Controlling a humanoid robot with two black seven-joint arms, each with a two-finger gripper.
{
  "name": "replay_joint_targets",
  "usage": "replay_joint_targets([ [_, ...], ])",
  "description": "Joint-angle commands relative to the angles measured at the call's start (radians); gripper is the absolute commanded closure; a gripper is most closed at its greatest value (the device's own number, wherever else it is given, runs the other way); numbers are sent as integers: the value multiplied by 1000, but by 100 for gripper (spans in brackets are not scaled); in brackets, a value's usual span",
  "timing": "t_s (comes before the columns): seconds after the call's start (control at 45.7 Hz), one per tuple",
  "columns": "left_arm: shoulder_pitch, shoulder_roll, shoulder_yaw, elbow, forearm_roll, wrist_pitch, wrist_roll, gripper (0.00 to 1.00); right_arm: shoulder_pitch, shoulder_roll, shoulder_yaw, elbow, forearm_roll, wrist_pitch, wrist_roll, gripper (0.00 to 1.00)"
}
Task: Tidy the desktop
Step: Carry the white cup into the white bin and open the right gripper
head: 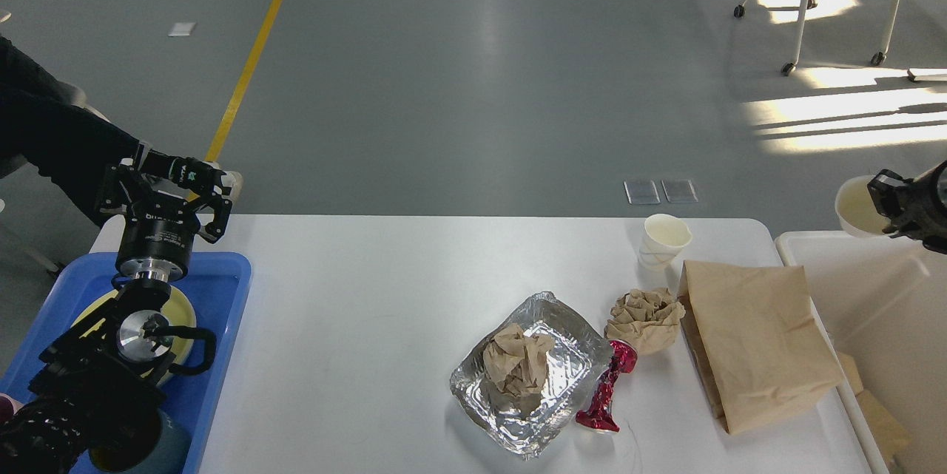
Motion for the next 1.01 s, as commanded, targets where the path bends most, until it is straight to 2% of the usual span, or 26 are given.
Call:
replay_joint_targets([
  [0.0, 0, 0, 0, 0, 0, 0, 0, 3, -142, -1, 12, -5, 0, -149, 0, 100],
  [0.044, 0, 0, 0, 0, 0, 0, 0, 3, -179, 0, 7, -9, 0, -175, 0, 100],
  [0.066, 0, 0, 0, 0, 0, 0, 0, 3, -197, 2, 7, -17, 0, -183, 0, 94],
  [0.088, 0, 0, -1, 0, 0, 0, 0, 3, -216, 3, 7, -29, -2, -186, 0, 81],
  [0.109, 0, 0, 0, 0, 0, 0, 0, 3, -231, 3, 7, -46, -3, -187, 0, 61],
  [0.153, 0, 0, 0, 0, 0, 0, 0, 3, -265, 11, 4, -98, -5, -190, 0, 12],
  [0.175, 0, 0, 0, 0, 0, 0, 0, 3, -282, 16, 6, -130, -3, -192, 0, 0],
  [0.285, 0, 0, 0, 0, 0, 0, 0, 3, -366, 69, 18, -219, -2, -189, 0, 0],
  [0.438, 0, 0, 0, 0, 0, 0, 0, 3, -408, 89, 21, -236, -2, -181, 0, 0],
  [0.569, 0, 0, 0, 0, 0, 0, 0, 3, -373, 106, 20, -232, 0, -173, 5, 0],
  [0.679, 0, 0, -1, 0, 0, 0, 0, 3, -239, 123, 7, -218, 0, -160, 7, 0],
  [0.766, 0, 0, 0, 0, 0, 0, 0, 3, -123, 143, 1, -189, -2, -69, 5, 0],
  [0.898, 0, 0, 0, 0, 0, 0, 0, 3, 101, 158, 1, -94, -2, 174, 5, 0],
  [0.985, 0, 0, 0, 0, 0, 0, 0, 3, 216, 193, 4, -29, -2, 288, 5, 0],
])
